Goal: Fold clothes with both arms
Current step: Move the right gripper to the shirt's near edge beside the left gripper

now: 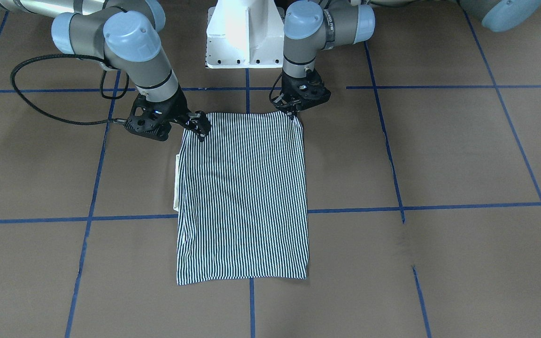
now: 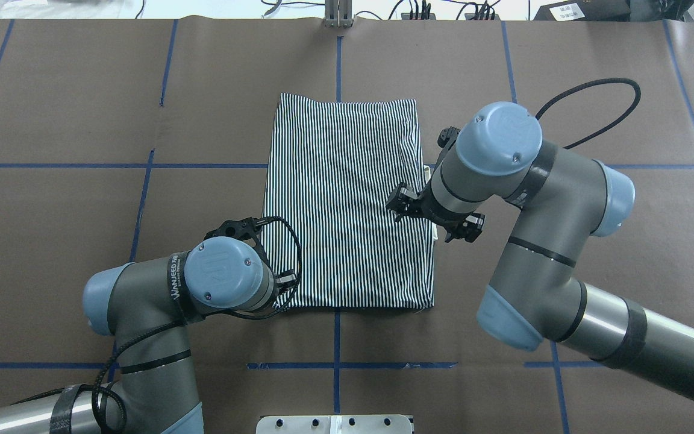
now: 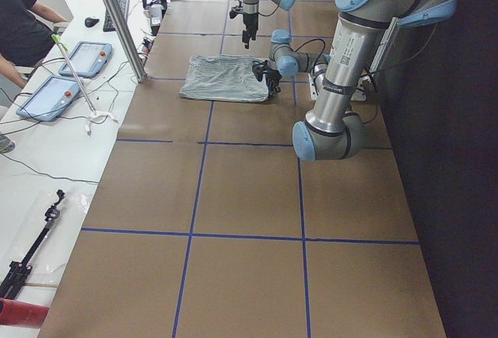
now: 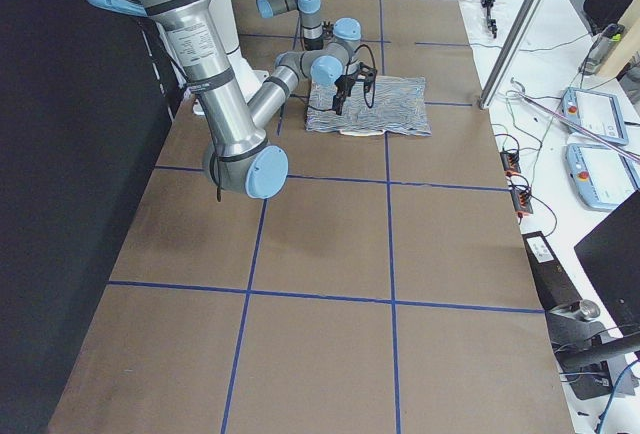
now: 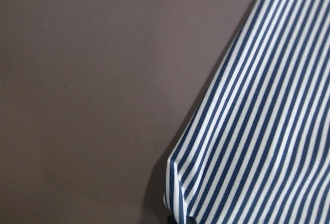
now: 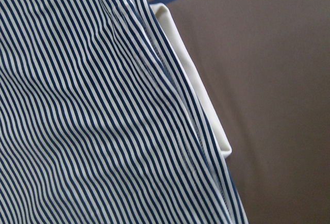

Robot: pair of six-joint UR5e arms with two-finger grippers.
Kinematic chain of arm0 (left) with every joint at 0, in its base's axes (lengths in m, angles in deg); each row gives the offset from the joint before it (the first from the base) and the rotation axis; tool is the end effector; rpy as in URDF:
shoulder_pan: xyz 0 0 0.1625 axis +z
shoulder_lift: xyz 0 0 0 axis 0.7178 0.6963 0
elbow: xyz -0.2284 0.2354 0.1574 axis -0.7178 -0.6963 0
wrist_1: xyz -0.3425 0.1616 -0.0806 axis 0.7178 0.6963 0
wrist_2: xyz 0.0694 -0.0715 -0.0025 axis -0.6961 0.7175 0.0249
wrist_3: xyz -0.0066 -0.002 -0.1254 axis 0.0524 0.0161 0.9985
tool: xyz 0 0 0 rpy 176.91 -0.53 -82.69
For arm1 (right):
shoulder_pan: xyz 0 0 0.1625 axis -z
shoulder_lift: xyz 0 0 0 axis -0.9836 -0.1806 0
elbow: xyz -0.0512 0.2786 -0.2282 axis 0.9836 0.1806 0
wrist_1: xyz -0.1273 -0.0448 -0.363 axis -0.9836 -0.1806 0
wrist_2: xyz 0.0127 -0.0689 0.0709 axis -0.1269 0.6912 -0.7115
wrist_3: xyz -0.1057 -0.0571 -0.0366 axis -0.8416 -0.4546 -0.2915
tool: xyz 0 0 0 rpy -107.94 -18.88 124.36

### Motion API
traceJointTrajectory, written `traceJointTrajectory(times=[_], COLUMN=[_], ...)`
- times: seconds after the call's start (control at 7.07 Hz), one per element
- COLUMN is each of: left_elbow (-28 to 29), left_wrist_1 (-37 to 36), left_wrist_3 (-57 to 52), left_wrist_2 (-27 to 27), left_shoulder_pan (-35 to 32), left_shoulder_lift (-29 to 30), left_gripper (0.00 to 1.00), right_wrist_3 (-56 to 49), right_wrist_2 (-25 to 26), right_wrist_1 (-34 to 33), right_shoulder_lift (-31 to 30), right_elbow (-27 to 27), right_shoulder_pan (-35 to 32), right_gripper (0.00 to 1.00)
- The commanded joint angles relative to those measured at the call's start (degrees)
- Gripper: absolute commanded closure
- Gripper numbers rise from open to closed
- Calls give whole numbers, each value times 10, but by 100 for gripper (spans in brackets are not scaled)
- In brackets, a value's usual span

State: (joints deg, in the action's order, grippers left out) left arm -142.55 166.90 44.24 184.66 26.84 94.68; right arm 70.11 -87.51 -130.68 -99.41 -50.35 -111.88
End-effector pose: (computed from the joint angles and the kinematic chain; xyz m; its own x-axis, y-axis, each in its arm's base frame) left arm 0.5309 -0.3069 0.2382 0.6264 -0.3505 -0.6963 0.3187 0.9303 -0.1816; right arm -0.4546 -0.3892 0.2357 0.5801 0.4102 0.7037 -0.2921 0.9112 -0.2905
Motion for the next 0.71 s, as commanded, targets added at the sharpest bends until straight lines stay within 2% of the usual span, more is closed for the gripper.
traceJointTrajectory(times=[0.0,0.28,0.57], left_elbow=[-20,-48,-48], left_wrist_1=[2,1,2], left_wrist_3=[-17,-24,-25], left_wrist_2=[1,3,2], left_shoulder_pan=[0,-1,0], left_shoulder_lift=[-2,-2,-1], left_gripper=[100,100,100], right_wrist_3=[164,238,264], right_wrist_2=[72,124,131], right_wrist_1=[0,-2,-11], right_shoulder_lift=[0,-6,-11], right_elbow=[-14,-9,-7], right_shoulder_pan=[80,141,153], right_gripper=[0,0,0])
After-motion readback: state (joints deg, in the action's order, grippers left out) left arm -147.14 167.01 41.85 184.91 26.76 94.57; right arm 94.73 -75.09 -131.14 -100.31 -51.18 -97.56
